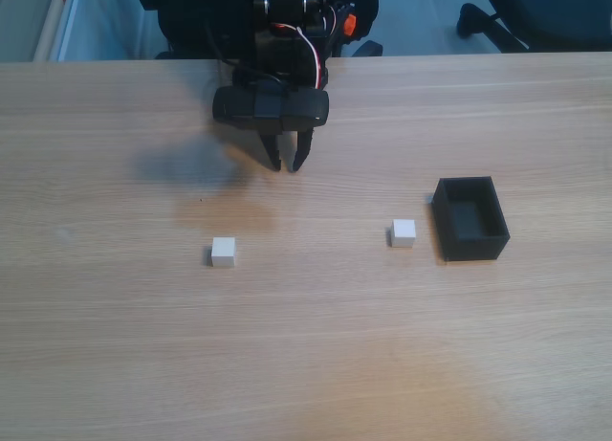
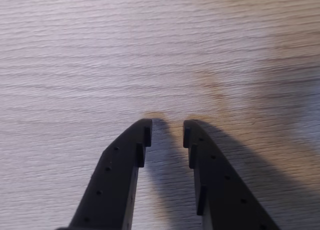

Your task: Pick blocks and place them in the box.

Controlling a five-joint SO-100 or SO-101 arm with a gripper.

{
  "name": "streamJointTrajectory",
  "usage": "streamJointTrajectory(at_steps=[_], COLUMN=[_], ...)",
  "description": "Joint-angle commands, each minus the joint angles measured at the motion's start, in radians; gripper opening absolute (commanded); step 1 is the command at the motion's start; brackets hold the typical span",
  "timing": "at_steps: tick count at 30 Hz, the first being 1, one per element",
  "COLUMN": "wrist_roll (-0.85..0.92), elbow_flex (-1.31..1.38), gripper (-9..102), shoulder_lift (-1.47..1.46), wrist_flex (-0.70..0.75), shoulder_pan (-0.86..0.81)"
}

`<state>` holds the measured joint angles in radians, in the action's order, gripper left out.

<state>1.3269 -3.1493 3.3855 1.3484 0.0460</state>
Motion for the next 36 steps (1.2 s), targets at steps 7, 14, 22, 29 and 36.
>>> streamJointTrajectory(at_steps=[7,14,22,29,36], wrist_roll=[0.003,0.003,0.003,-0.02,-0.034], elbow_flex=[-0.061,-0.061,-0.061,-0.061,-0.061], gripper=[5,5,4,8,0], shoulder_lift=[0.026,0.026,0.026,0.026,0.026], wrist_flex=[0.055,0.055,0.055,0.054,0.052], shoulder_pan=[0.003,0.003,0.003,0.011,-0.002])
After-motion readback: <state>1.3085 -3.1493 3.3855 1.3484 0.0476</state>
